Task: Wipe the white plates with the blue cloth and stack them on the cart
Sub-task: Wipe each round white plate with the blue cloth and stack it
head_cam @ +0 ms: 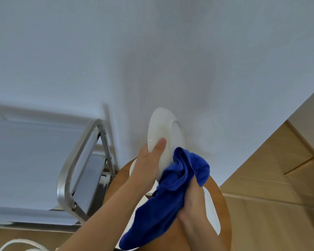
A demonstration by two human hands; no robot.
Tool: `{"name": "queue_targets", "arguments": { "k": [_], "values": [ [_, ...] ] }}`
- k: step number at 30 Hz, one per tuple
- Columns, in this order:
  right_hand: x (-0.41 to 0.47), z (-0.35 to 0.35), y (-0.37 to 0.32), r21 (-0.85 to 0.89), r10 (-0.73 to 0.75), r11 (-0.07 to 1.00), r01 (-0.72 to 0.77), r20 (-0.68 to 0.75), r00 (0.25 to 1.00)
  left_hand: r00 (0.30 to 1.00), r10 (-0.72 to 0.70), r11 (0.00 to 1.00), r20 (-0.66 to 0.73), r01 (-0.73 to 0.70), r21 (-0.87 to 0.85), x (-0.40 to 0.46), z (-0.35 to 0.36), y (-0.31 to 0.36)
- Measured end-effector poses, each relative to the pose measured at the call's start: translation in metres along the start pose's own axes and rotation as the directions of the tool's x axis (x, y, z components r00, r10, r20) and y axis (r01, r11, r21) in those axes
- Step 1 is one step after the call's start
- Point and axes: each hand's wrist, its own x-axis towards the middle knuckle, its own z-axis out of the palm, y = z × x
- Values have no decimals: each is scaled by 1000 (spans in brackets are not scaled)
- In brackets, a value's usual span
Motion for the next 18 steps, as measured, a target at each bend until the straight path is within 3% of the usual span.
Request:
{"name": "queue_targets", "arguments": {
  "k": [4, 8, 13, 18],
  "values": [
    [17, -25, -33, -362, -226, 905, 223, 34, 974, 983, -8, 998, 184, 19, -60, 7, -29, 7],
    [41, -23, -67, -410, -347, 838, 360, 108, 932, 923, -108, 994, 370, 97, 48, 3, -32, 5],
    [34, 5, -67, -503, -547, 635, 586, 243, 801, 925, -104, 993, 367, 74, 97, 0, -20, 7],
    [15, 19, -57, -458, -462, 614, 643, 452, 763, 975, -86, 996, 205, 90, -7, -8, -20, -5]
  ]
}}
